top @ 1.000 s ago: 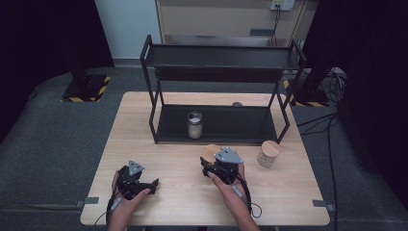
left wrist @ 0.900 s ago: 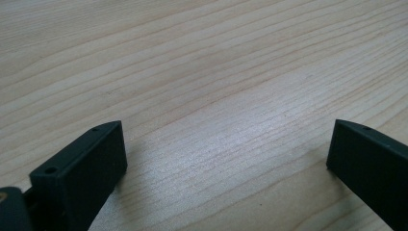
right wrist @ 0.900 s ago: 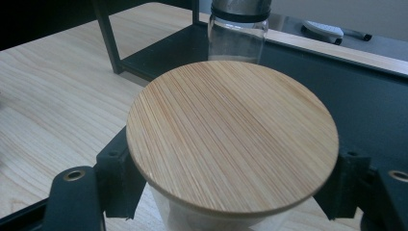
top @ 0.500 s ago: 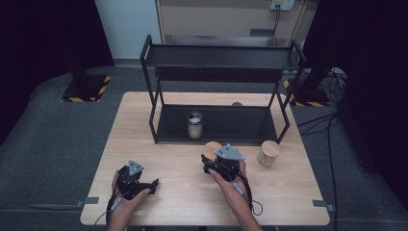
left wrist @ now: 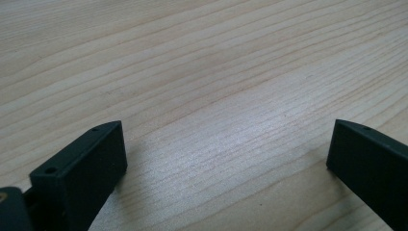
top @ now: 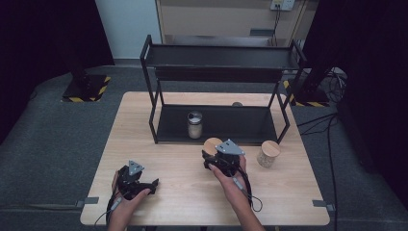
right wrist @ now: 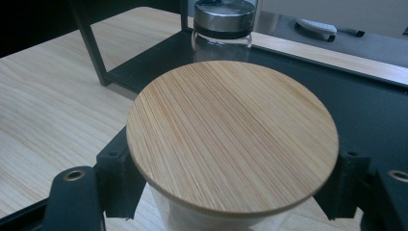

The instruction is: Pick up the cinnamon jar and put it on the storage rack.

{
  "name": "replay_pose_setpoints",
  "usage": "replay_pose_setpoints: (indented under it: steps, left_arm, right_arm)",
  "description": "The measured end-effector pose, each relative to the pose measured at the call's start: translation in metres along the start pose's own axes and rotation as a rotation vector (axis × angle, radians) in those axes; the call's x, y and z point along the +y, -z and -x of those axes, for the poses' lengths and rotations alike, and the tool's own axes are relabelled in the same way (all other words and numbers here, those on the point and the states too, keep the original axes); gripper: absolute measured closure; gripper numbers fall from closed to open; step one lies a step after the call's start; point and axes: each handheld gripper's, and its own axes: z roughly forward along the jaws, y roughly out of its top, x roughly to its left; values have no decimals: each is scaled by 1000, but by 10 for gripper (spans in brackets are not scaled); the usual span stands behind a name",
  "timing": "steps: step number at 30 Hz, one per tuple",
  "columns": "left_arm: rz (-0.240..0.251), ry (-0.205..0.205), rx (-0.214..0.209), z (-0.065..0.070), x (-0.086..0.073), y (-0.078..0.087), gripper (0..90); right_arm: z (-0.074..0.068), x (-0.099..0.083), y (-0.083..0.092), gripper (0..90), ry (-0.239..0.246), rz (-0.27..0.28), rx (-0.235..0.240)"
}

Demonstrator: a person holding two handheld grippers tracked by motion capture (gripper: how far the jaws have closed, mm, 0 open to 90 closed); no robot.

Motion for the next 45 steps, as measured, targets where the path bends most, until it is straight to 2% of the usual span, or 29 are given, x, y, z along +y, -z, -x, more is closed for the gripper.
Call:
replay_pose_setpoints:
  steps: [18,34,45]
  left_arm:
    - [0,0,0,0,0,0,0]
    - [0,0,0,0,0,0,0]
    - [0,0,0,0,0,0,0]
  right_arm:
    - [10,9,-7,258,-19,-14,-15]
    - [22,26,-13,258,-25,-10,-56]
    - [25,35,-20,258,-26,-14,-73]
